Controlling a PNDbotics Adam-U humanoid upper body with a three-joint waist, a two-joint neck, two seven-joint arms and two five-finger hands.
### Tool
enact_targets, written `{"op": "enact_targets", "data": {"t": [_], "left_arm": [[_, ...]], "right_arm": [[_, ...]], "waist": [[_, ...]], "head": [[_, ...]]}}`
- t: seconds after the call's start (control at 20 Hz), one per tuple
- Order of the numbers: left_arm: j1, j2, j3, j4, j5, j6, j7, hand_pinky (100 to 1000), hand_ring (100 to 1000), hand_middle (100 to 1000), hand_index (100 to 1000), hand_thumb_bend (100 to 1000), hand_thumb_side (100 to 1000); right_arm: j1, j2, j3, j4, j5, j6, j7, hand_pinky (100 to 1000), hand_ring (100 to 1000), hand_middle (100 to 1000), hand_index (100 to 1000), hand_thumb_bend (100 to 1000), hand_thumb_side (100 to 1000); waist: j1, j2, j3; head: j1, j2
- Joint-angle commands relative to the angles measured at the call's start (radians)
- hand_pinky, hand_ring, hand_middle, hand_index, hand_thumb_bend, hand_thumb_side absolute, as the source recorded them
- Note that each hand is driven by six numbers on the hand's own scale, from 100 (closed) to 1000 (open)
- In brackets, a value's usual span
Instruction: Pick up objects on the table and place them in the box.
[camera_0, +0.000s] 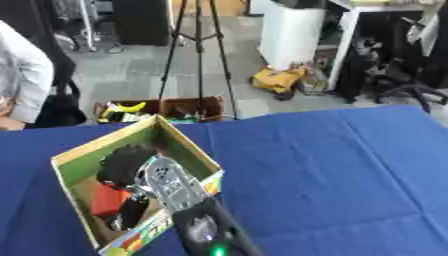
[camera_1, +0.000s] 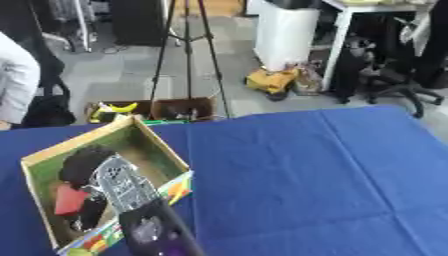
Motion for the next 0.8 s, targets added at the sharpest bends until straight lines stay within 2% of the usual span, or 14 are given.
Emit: {"op": "enact_targets", "data": {"t": [0.05,0.4,0.45,0.8], "left_arm": [[-0.005,0.014,0.0,-0.02,0.005,-0.001,-0.002,380,612,646,906,422,818],[-0.005,0.013,-0.001,-0.02,0.005,-0.001,-0.005,380,612,645,906,424,818],[-0.005,0.013,-0.001,-0.02,0.005,-0.001,-0.005,380,612,645,907,424,818],[-0.007,0.014,0.0,-0.02,0.006,0.0,-0.004,381,612,645,906,424,817]], "right_arm": [[-0.015,0.005,-0.005,-0.043,-0.023,0.002,0.019,781,769,595,689,100,642],[-0.014,0.008,-0.007,-0.095,-0.048,0.015,0.05,813,831,717,767,100,778],[-0.015,0.009,-0.007,-0.1,-0.048,0.018,0.054,821,846,737,780,169,812],[-0.014,0.015,-0.009,-0.125,-0.046,0.029,0.076,850,898,780,827,364,875]], "waist": [[0.007,-0.02,0.001],[0.007,-0.02,0.0],[0.007,-0.02,0.0],[0.006,-0.019,0.0]], "head": [[-0.004,-0.014],[-0.005,-0.012],[-0.006,-0.012],[-0.008,-0.01]]}}
